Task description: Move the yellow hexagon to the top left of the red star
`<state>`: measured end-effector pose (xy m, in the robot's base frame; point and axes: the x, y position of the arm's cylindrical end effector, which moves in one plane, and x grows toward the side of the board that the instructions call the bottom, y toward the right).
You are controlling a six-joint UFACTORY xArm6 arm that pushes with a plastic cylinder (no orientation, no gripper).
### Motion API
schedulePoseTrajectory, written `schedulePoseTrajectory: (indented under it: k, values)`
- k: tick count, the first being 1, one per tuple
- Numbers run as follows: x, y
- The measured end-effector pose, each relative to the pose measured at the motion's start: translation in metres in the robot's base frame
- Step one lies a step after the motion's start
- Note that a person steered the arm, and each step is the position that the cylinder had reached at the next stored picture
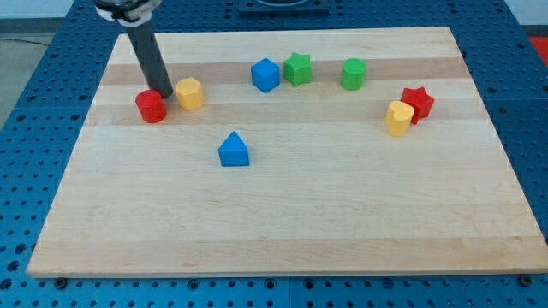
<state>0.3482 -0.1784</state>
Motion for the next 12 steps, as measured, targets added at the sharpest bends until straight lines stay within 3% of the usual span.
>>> schedulePoseTrajectory:
  k: [4,7,12]
  values:
    - [0.018,0.188]
    - [0.0,0.216]
    - [0.005,0.305]
